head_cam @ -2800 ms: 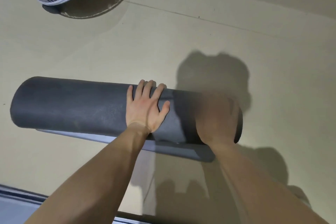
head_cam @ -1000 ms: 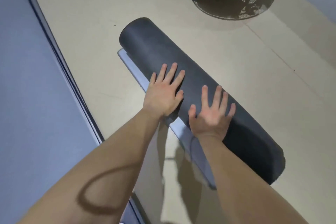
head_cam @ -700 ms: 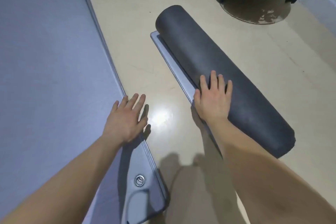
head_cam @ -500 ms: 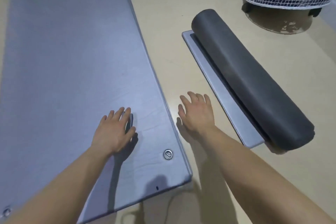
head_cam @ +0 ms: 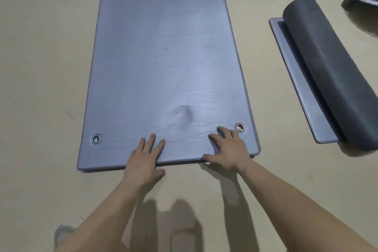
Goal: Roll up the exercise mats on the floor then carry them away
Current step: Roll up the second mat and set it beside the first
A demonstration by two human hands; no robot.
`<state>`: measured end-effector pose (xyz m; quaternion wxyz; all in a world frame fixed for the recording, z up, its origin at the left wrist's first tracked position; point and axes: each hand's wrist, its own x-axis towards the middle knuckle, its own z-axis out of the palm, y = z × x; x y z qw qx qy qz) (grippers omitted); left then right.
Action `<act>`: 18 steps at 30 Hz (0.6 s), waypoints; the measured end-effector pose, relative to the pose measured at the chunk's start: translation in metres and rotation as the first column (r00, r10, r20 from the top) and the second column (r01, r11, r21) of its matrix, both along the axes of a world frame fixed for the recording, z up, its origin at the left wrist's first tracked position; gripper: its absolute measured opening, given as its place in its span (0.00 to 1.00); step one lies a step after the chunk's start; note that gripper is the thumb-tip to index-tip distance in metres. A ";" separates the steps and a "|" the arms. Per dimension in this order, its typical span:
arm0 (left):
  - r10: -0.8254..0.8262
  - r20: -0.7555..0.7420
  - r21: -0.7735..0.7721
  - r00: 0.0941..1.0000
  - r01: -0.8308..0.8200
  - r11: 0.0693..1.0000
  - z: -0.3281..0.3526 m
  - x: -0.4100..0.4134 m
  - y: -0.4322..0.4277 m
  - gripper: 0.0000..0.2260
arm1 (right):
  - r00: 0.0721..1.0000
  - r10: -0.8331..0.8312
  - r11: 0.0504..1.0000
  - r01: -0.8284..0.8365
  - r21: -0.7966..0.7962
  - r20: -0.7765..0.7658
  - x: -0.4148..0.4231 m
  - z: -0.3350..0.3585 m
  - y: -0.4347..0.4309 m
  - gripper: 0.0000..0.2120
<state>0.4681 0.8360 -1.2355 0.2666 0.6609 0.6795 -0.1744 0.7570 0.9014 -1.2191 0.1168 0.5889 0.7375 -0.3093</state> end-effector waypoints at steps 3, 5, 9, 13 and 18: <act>-0.023 -0.071 0.118 0.997 0.031 0.993 -0.004 -0.008 -0.013 0.38 | 0.998 0.036 0.998 -0.038 0.047 0.049 -0.012 -0.008 -0.031 0.37; -0.055 -0.113 0.150 0.992 0.072 0.986 -0.002 -0.010 -0.010 0.36 | 0.992 0.074 0.992 -0.083 0.095 0.100 -0.016 -0.009 -0.036 0.32; -0.068 -0.092 0.121 0.993 0.079 0.989 0.002 -0.014 -0.003 0.32 | 0.990 0.058 0.993 -0.070 0.091 0.127 -0.020 -0.006 -0.035 0.26; -0.046 0.003 0.160 0.999 0.045 0.986 0.005 -0.019 -0.011 0.21 | 0.981 0.159 0.969 -0.177 0.171 0.111 -0.036 -0.003 -0.039 0.22; 0.077 0.071 0.243 0.995 -0.092 0.966 0.019 -0.025 -0.004 0.11 | 0.935 0.300 0.887 -0.346 0.305 0.188 -0.059 -0.002 -0.025 0.05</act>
